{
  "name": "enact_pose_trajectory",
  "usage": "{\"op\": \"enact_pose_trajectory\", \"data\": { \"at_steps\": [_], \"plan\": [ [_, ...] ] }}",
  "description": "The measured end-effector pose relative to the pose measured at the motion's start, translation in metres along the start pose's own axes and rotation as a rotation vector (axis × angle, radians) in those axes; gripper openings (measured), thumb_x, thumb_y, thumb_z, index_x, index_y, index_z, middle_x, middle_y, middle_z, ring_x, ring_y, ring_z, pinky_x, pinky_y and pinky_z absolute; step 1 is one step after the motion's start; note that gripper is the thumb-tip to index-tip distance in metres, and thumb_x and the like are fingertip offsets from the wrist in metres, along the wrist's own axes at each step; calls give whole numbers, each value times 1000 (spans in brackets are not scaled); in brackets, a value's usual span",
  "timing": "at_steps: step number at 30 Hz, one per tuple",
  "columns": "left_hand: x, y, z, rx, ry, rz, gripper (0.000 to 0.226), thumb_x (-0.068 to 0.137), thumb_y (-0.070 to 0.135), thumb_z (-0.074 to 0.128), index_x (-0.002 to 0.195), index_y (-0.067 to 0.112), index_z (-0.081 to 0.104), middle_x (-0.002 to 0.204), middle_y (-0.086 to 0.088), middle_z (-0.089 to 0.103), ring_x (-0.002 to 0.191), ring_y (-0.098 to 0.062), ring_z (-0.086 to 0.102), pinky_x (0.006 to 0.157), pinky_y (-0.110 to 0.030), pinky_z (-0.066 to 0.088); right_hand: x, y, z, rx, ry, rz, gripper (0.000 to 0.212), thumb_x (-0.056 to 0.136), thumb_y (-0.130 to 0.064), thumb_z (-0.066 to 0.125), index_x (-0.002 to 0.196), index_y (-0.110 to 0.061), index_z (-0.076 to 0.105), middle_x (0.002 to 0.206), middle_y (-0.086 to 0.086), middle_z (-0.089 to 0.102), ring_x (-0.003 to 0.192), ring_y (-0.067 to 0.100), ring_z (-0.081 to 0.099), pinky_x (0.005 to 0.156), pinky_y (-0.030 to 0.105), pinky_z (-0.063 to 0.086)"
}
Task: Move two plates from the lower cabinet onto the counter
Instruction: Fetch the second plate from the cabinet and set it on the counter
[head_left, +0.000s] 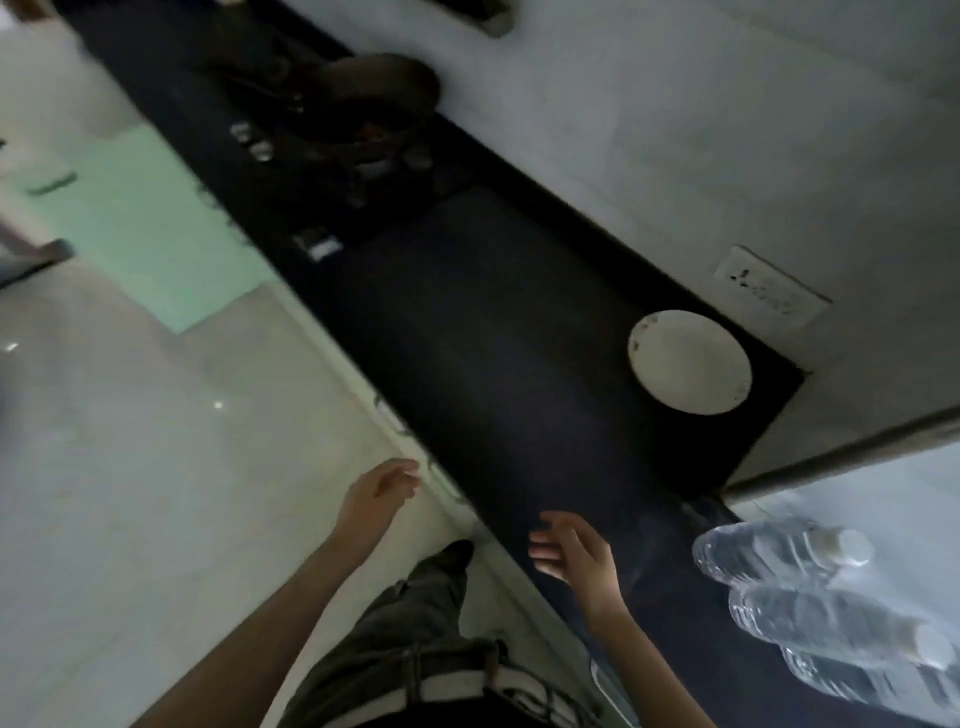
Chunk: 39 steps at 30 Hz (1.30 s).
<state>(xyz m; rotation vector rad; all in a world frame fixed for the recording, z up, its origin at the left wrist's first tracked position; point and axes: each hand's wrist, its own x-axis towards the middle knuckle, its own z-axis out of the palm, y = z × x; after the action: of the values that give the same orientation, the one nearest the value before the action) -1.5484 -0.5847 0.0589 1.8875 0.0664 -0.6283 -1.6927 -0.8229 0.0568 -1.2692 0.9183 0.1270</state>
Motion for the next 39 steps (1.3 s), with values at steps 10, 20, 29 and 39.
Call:
{"op": "enact_pose_trajectory", "data": {
  "at_steps": [10,20,29,39],
  "plan": [
    [-223,-197,-77,-292,556,-437,21,94,8,52,91,17,70,80,-5,75,76,-25,68,69,-32,52,-24,61,111,-529,-367,106,18,98,-7,51,90,-2,66,76,16,70,63,30,66,58,30,52],
    [-327,-291,-147,-656,1006,-666,17,94,0,50,94,4,66,84,-17,68,75,-29,60,67,-33,46,-50,106,334,-766,-665,75,20,101,-8,43,101,0,62,76,15,63,61,28,59,57,30,46],
    [-282,-328,-333,-572,897,-670,18,93,10,52,94,18,69,85,-3,73,78,-22,66,73,-33,50,-34,102,504,-830,-610,35,22,103,-9,41,104,2,60,84,20,62,66,28,57,61,32,45],
    [-106,-287,-526,-563,800,-525,18,90,12,55,93,22,70,92,-6,74,82,-18,67,78,-32,51,62,42,635,-689,-410,106,22,101,-10,43,106,3,60,87,19,66,72,32,65,57,32,58]
  ]
}}
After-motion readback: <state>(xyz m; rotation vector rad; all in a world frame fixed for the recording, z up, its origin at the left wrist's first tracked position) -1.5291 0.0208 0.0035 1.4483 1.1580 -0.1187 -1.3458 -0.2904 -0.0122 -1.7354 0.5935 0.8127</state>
